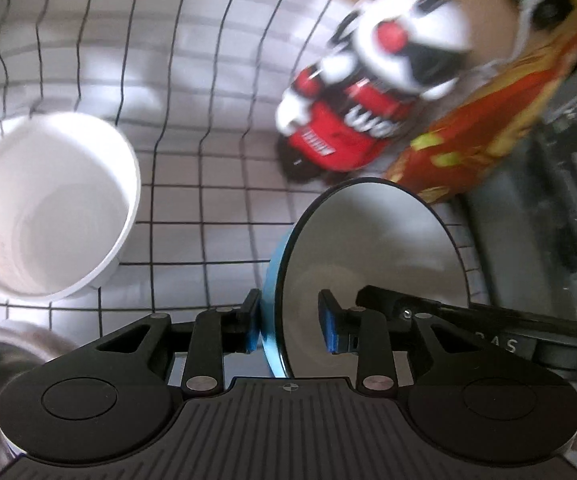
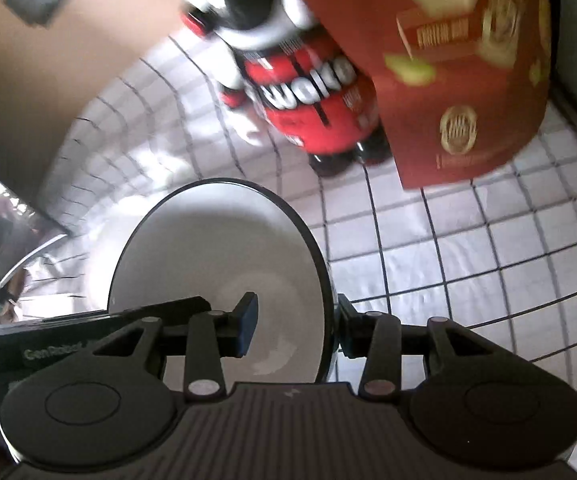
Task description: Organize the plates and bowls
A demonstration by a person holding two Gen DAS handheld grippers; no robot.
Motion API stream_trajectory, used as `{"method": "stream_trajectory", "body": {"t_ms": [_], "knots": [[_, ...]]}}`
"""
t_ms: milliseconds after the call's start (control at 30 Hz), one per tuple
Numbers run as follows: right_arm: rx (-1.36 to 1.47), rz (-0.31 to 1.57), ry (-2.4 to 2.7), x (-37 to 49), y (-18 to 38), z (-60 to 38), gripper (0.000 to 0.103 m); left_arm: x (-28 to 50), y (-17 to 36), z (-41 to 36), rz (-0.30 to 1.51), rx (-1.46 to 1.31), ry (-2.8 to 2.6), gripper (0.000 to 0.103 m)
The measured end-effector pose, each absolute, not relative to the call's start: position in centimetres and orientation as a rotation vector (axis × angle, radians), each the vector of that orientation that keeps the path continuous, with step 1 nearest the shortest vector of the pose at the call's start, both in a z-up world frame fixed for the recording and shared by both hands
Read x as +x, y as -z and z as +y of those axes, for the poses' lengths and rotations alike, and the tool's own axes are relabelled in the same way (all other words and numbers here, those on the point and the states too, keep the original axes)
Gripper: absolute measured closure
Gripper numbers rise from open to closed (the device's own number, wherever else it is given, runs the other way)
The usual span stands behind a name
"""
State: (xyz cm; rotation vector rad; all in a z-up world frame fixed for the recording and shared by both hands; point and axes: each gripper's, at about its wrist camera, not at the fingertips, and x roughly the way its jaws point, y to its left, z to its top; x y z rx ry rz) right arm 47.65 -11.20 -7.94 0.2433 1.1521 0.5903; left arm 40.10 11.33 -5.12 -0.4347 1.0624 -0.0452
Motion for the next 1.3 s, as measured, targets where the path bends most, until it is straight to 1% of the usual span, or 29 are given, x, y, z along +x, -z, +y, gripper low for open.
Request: {"method": "stream_trajectory", "body": {"t_ms": [100,233,633,867,1300], "knots": [[0.184,1.117,-0.631,45.4,5.5,-11.6,0.06,37.8,2.9,10.9,1.054,-0.412,0.061,0.069],[0.144,1.146,-0.687,42.8,4.8,-11.6,0.059,34.8,2.3,10.8,1.092,-0.409,0.045,0.067],[0.055,1.277,-0.755,37.0,8.0,-11.1,0.059,29.0,5.9,11.2,1.207,-0.48,0.006,0.067],[0.029,1.335,-0.761,36.4,10.1,-10.5,0.059,28.4,7.5,11.4,1.248,-0.494,-0.023,0.067],[-0.01,1.377,-0.753,36.4,12.0,-9.6,0.058,28.3,9.2,11.6,1.291,-0.501,-0.035,0.068]]}}
